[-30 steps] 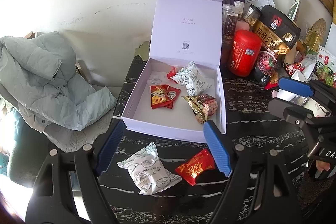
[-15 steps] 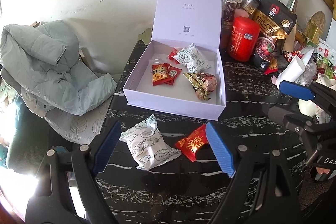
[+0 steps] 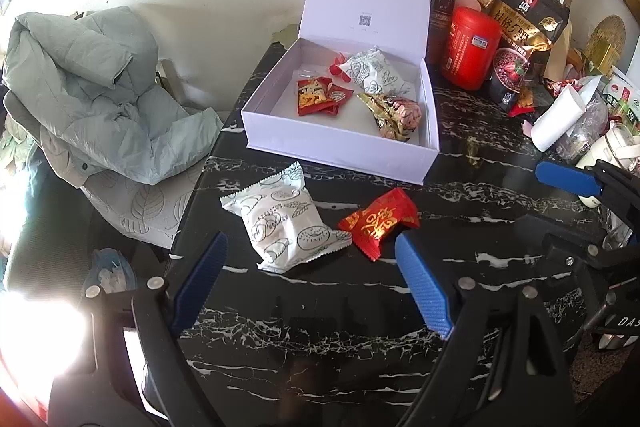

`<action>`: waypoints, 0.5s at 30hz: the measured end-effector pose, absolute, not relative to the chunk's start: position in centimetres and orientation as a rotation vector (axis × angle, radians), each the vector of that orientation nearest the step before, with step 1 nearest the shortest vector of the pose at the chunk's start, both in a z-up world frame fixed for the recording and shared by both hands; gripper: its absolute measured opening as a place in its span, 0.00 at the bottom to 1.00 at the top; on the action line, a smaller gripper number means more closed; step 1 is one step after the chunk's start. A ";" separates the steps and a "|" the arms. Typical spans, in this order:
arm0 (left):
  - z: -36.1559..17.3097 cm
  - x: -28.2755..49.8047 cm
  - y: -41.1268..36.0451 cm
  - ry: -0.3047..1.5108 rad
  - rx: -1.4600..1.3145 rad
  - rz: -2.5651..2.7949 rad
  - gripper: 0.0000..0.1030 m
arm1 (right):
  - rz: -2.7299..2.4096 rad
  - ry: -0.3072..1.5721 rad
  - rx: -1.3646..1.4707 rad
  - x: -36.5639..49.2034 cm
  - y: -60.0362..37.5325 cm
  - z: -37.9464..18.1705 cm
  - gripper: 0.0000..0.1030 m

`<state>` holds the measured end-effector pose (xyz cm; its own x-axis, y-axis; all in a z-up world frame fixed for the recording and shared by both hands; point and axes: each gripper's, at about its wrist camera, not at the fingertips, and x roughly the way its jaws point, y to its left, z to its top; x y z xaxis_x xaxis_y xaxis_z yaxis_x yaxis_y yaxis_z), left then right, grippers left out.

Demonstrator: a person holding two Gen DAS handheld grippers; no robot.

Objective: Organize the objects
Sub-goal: 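Withdraw both grippers from the box back over the table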

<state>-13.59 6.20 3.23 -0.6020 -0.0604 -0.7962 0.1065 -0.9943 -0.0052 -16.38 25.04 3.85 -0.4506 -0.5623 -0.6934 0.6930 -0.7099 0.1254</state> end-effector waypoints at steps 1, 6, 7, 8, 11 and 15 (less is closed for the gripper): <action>2.9 -13.4 6.1 0.082 1.360 -2.725 0.83 | -2.166 0.229 0.958 -16.2 24.9 3.5 0.66; 1.3 -12.5 5.6 0.102 1.370 -2.695 0.83 | -2.144 0.236 0.987 -15.7 24.6 1.7 0.66; 0.9 -12.3 5.5 0.108 1.378 -2.692 0.83 | -2.141 0.238 0.991 -15.6 24.5 1.4 0.66; 0.4 -12.2 5.4 0.115 1.388 -2.688 0.83 | -2.138 0.238 0.994 -15.6 24.4 1.1 0.66; -0.7 -12.0 5.1 0.132 1.411 -2.676 0.83 | -2.122 0.241 0.998 -15.3 24.0 0.2 0.66; -2.0 -12.0 4.7 0.157 1.428 -2.670 0.83 | -2.096 0.239 1.011 -15.4 23.5 -0.9 0.66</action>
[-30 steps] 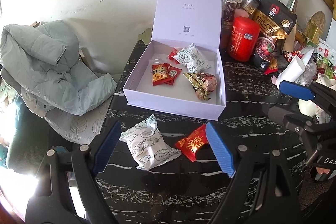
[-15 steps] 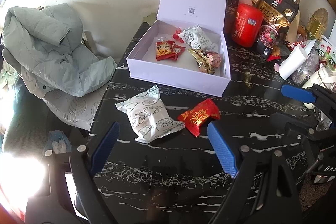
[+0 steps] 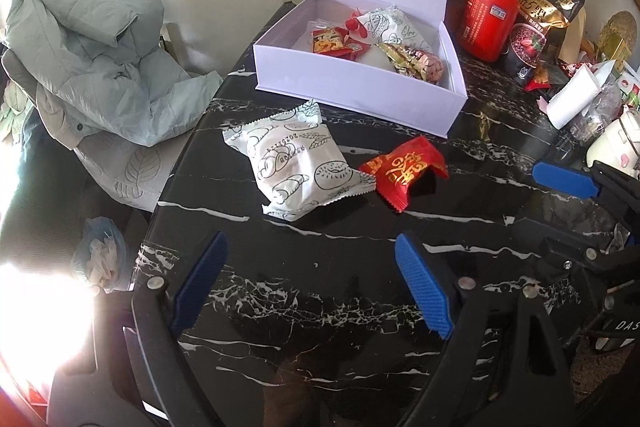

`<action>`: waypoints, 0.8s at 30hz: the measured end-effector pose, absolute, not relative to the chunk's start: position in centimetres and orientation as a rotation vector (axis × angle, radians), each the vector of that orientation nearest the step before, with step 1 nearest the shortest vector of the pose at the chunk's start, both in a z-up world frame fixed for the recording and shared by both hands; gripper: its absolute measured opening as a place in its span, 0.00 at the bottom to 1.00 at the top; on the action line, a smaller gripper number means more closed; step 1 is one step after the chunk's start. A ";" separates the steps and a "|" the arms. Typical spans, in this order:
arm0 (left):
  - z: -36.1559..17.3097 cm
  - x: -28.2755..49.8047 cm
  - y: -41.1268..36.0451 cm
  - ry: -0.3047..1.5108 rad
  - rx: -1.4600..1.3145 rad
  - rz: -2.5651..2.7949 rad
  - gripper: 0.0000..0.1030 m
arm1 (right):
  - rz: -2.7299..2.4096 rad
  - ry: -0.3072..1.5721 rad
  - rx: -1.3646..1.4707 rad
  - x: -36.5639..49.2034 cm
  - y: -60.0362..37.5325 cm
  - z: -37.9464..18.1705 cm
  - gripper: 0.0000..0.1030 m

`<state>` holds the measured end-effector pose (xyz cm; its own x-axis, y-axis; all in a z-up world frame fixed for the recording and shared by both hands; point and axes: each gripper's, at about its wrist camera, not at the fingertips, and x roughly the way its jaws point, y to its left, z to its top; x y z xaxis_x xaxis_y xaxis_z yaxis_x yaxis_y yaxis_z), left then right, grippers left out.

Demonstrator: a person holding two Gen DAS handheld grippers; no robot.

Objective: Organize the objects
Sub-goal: 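Withdraw both grippers from the box back over the table, then grasp the white croissant-print bag with the left gripper while the right grasps the red candy bag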

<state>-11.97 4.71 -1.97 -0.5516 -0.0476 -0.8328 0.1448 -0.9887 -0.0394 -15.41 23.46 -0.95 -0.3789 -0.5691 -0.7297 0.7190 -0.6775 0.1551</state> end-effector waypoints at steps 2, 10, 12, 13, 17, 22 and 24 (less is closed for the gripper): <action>-2.3 -12.0 4.3 0.177 1.420 -2.664 0.83 | -2.087 0.234 1.026 -15.7 23.2 -1.6 0.66; -3.1 -13.2 2.9 0.230 1.401 -2.674 0.83 | -2.080 0.234 1.080 -17.7 21.8 -3.8 0.74; -3.2 -13.8 2.6 0.238 1.408 -2.683 0.83 | -2.068 0.231 1.087 -18.2 21.4 -4.2 0.76; -3.2 -14.1 2.5 0.241 1.409 -2.686 0.83 | -2.063 0.231 1.092 -18.5 21.2 -4.3 0.79; -3.4 -15.4 2.0 0.229 1.413 -2.685 0.83 | -2.057 0.220 1.113 -19.7 20.6 -4.9 0.82; -4.1 -17.0 1.3 0.249 1.453 -2.690 0.83 | -2.027 0.209 1.140 -21.1 19.6 -5.6 0.82; -4.5 -17.6 1.1 0.249 1.470 -2.689 0.83 | -2.021 0.213 1.142 -21.5 19.2 -5.7 0.82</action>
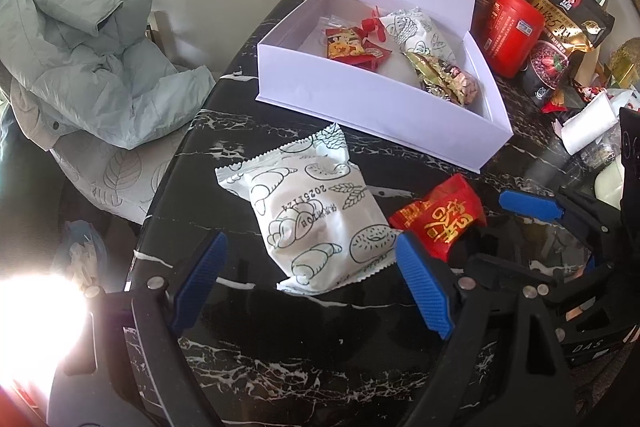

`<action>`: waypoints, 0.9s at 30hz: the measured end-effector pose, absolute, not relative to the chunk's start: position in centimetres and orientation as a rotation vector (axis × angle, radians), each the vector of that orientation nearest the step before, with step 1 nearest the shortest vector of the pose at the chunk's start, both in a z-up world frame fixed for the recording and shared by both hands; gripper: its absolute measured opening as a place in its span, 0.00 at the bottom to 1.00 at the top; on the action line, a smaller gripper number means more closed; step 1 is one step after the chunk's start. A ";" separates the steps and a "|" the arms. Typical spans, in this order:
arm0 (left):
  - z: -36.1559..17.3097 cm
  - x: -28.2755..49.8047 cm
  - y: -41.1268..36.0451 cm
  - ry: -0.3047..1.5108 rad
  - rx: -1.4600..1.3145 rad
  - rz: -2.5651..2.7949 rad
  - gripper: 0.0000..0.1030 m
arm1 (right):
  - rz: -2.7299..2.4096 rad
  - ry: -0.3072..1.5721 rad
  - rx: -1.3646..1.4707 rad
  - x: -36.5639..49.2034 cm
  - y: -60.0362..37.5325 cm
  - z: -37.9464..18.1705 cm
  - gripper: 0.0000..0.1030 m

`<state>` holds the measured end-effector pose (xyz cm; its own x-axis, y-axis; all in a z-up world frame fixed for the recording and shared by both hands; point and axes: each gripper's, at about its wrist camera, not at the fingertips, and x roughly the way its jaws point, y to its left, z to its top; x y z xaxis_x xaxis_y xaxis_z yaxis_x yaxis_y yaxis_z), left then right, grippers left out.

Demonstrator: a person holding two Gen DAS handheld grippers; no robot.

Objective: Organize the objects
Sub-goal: 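Grasp the white croissant-print bag with the left gripper while the right grasps the red candy bag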

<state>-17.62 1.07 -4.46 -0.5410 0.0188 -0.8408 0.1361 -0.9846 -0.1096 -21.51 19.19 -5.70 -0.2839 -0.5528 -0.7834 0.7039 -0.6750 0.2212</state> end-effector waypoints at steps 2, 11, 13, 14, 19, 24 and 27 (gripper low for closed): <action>-4.7 -18.0 0.9 0.251 1.478 -2.683 0.83 | -2.015 0.218 1.147 -21.9 18.8 -5.8 0.82; -4.9 -19.7 1.0 0.221 1.507 -2.680 0.84 | -2.003 0.230 1.178 -23.5 17.7 -6.7 0.82; -4.9 -20.0 0.9 0.218 1.510 -2.676 0.84 | -1.998 0.216 1.188 -23.7 17.7 -7.0 0.82; -4.9 -20.1 0.9 0.222 1.510 -2.676 0.85 | -1.995 0.205 1.194 -23.9 17.7 -7.1 0.82; -5.5 -20.9 0.8 0.244 1.534 -2.679 0.88 | -1.983 0.183 1.202 -24.1 17.9 -7.6 0.80; -6.7 -21.4 1.4 0.255 1.573 -2.685 0.88 | -2.007 0.215 1.185 -24.2 18.2 -7.8 0.60; -6.8 -21.2 1.6 0.273 1.563 -2.702 0.83 | -2.017 0.215 1.180 -24.3 18.5 -7.9 0.58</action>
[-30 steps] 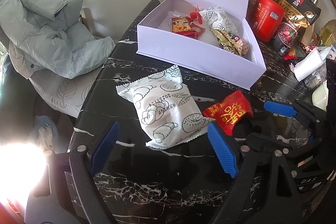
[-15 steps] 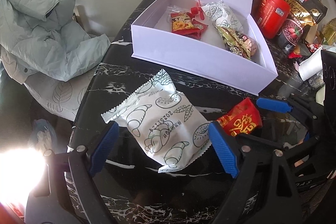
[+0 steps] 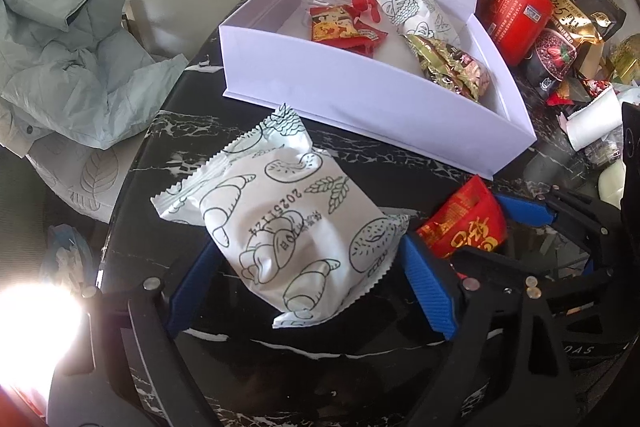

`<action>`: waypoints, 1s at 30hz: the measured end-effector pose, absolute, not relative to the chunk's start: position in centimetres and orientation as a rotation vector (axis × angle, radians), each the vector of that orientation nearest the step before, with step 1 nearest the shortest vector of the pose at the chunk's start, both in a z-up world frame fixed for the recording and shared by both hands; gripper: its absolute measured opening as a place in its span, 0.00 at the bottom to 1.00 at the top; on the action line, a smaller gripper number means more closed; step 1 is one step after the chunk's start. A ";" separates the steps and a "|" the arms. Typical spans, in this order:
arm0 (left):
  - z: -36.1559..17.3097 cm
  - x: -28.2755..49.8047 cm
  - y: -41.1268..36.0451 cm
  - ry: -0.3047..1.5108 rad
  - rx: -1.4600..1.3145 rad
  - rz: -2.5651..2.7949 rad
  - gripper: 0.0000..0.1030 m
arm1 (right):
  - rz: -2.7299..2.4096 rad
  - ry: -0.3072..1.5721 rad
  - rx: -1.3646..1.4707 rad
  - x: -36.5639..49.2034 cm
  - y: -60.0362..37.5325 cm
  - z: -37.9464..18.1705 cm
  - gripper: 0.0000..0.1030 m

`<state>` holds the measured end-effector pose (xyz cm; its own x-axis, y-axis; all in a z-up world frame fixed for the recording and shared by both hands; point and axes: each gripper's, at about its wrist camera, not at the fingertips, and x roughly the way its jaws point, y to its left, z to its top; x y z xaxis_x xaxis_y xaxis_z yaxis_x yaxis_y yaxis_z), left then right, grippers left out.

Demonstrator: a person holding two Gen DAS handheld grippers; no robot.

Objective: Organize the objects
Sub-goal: 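Grasp the white croissant-print bag with the left gripper while the right grasps the red candy bag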

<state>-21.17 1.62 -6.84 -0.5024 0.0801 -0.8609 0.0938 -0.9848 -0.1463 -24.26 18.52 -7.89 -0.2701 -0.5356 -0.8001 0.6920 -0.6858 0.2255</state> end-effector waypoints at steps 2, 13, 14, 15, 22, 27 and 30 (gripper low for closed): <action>-6.8 -21.0 1.6 0.297 1.571 -2.707 0.78 | -2.026 0.205 1.183 -24.3 18.8 -7.9 0.58; -6.6 -19.2 2.4 0.341 1.612 -2.788 0.72 | -2.048 0.239 1.188 -22.2 20.5 -7.5 0.58; -6.6 -18.9 2.8 0.326 1.620 -2.800 0.72 | -2.050 0.245 1.185 -21.9 20.6 -7.5 0.58; -6.6 -18.5 3.2 0.311 1.629 -2.811 0.72 | -2.052 0.251 1.182 -21.5 20.7 -7.5 0.58; -6.5 -15.9 4.3 0.296 1.652 -2.828 0.72 | -2.083 0.254 1.190 -18.5 22.4 -7.3 0.58; -5.5 -14.4 4.8 0.268 1.610 -2.817 0.72 | -2.065 0.281 1.178 -16.6 23.1 -7.1 0.66; -4.7 -14.2 5.1 0.236 1.577 -2.799 0.73 | -2.073 0.277 1.164 -16.0 23.6 -6.7 0.77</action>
